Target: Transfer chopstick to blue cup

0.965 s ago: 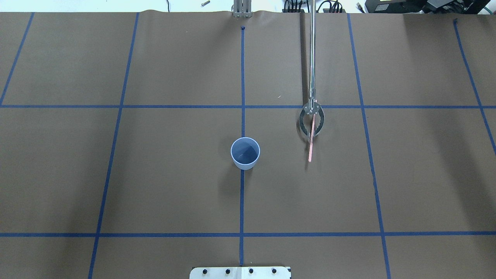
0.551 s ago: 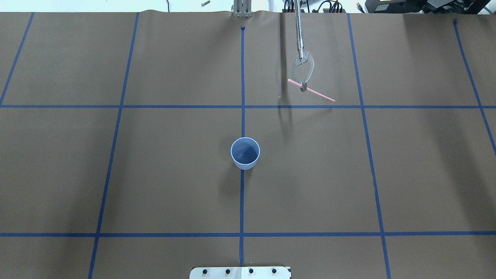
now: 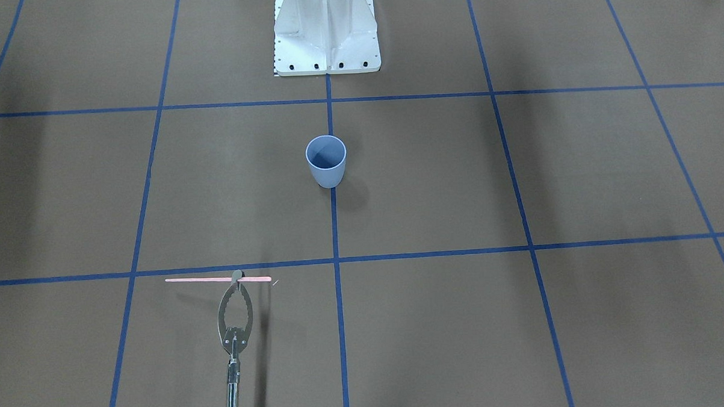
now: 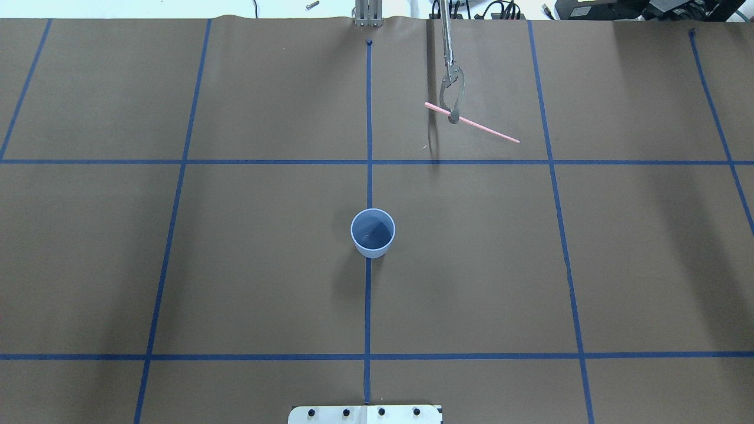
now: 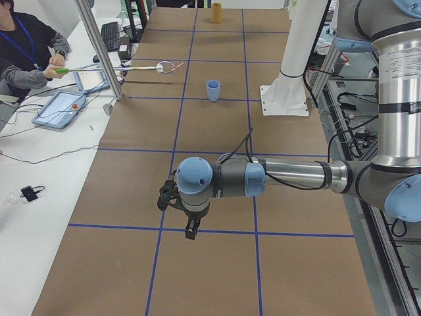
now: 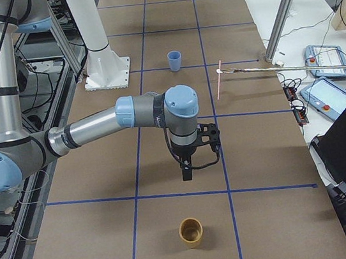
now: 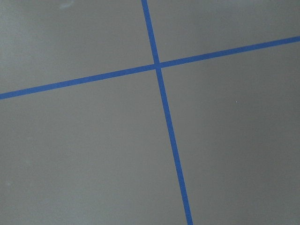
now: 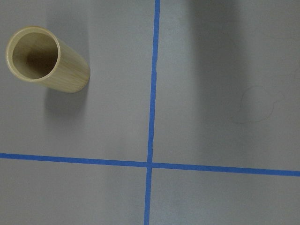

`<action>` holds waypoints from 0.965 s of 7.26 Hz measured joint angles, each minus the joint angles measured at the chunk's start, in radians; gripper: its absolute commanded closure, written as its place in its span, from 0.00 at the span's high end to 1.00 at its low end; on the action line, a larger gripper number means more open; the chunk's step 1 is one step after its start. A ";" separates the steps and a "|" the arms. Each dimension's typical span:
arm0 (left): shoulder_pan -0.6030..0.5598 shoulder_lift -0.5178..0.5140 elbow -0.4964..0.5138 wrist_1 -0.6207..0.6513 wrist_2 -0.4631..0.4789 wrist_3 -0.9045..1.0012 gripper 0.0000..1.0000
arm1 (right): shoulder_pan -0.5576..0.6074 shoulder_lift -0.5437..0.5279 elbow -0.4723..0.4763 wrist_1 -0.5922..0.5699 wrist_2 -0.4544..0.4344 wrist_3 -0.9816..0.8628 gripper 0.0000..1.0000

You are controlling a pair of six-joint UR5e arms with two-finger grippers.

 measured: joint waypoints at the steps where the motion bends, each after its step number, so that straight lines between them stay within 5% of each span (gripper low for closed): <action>1: 0.000 0.002 0.003 0.000 0.000 0.000 0.98 | 0.003 -0.010 0.018 0.000 0.000 -0.003 1.00; 7: -0.008 0.067 0.021 -0.002 0.006 0.001 0.98 | 0.115 -0.108 0.192 -0.002 -0.008 -0.005 1.00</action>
